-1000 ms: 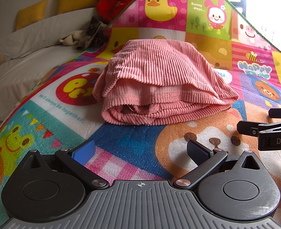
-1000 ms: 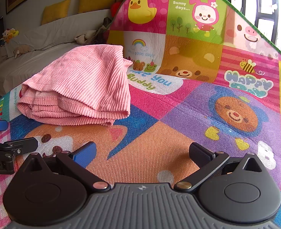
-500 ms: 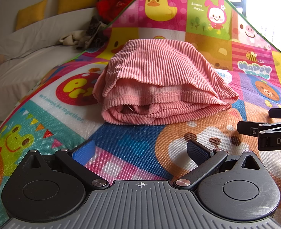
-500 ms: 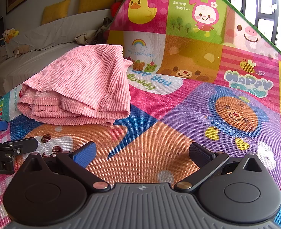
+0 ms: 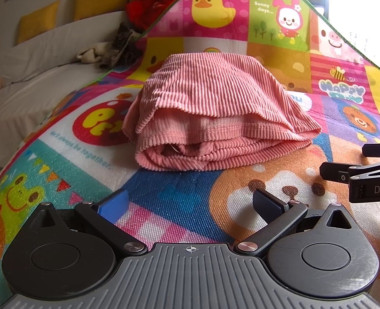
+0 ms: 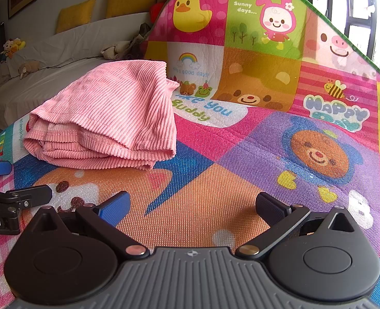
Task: Fold clothes
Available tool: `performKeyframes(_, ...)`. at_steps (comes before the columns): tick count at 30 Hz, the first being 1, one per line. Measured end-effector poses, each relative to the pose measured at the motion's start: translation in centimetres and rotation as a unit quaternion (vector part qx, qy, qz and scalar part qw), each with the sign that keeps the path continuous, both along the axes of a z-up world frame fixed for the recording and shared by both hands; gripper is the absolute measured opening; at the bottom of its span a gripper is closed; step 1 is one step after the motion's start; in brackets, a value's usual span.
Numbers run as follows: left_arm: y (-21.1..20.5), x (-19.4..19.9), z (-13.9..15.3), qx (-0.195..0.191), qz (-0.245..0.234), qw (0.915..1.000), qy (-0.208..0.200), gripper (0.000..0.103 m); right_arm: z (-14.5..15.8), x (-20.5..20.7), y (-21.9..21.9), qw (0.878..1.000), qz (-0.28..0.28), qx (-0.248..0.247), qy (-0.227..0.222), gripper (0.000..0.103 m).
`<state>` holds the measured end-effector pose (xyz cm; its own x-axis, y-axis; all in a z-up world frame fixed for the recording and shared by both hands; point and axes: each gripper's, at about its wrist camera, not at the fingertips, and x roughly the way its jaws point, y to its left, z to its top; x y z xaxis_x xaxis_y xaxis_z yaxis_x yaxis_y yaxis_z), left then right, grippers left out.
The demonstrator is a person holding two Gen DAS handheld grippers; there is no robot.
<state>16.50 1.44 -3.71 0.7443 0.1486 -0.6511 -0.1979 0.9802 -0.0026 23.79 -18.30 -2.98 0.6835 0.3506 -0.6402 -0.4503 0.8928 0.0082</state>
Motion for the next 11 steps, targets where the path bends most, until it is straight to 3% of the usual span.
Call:
performKeyframes(2,0.1,0.09,0.23,-0.013,0.011,0.9998,0.01,0.103,0.0,0.0,0.0,1.0,0.0,0.0,0.0,0.103)
performKeyframes(5,-0.68,-0.13,0.16,0.004,0.017,0.9998,0.011,0.103,-0.01,0.01,-0.03,1.0,0.0,0.0,0.0,0.103)
performKeyframes(11,-0.38,-0.05,0.12,-0.002,0.018,0.9998,0.01,0.103,-0.05,0.07,0.0,1.0,0.0,0.0,0.0,0.103)
